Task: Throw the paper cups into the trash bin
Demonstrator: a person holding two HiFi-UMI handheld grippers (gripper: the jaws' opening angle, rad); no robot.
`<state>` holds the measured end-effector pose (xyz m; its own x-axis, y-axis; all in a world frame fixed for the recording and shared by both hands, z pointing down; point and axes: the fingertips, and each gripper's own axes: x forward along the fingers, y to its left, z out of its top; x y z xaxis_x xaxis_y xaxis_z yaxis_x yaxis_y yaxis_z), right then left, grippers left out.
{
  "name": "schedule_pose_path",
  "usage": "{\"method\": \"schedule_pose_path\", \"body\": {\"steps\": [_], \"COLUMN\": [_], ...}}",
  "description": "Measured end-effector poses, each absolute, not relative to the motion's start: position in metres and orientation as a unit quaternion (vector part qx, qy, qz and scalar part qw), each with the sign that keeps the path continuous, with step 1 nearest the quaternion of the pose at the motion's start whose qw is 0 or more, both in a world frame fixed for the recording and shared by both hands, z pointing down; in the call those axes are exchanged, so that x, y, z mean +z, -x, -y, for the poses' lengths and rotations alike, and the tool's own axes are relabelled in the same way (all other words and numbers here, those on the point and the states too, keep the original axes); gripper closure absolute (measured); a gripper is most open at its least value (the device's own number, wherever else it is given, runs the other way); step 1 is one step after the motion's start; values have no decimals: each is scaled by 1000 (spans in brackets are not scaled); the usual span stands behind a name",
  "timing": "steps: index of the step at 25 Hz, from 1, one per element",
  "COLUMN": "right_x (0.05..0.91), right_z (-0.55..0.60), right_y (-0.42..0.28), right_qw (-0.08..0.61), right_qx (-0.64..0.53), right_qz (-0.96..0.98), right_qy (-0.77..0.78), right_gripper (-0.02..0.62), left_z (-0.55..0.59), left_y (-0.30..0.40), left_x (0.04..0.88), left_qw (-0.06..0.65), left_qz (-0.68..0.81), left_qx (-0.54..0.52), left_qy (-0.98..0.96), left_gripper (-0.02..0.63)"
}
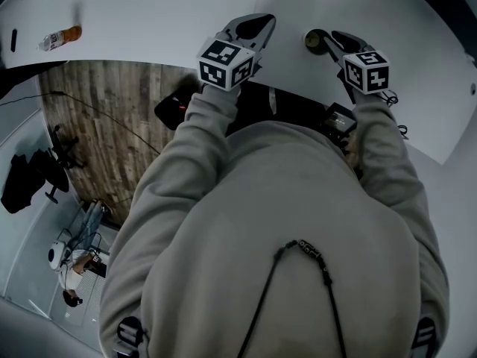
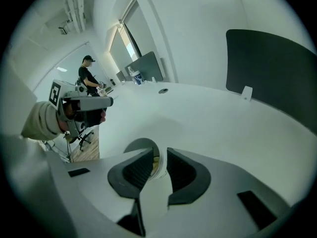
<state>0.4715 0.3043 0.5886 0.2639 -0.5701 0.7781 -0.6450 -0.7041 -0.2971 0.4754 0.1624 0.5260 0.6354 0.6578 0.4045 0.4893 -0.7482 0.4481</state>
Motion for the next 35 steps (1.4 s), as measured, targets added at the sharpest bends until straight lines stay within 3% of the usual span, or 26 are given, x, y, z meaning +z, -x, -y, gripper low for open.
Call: {"method": "schedule_pose_path", "body": {"steps": [3, 6, 16, 35], "right_x": [594, 600, 571, 549], "right_z": [-307, -311, -296, -283], "right_y": [-469, -467, -476, -476], "right_qw": [58, 74, 79, 103], "right_qx": [473, 476, 456, 378], "right_qz": [376, 371, 379, 428], "right_qy": [-794, -794, -802, -814], "right_gripper": [540, 561, 565, 565], "left_z": [-157, -153, -138, -137], "left_y": [-471, -469, -469, -414], "left_x": [526, 530, 520, 509], "left_qw": [156, 162, 168, 107], "left_qz": [-315, -308, -295, -239], "left_qx": [277, 275, 265, 253], "left_qy": [-894, -896, -902, -931], "left_gripper": [603, 603, 603, 603]}}
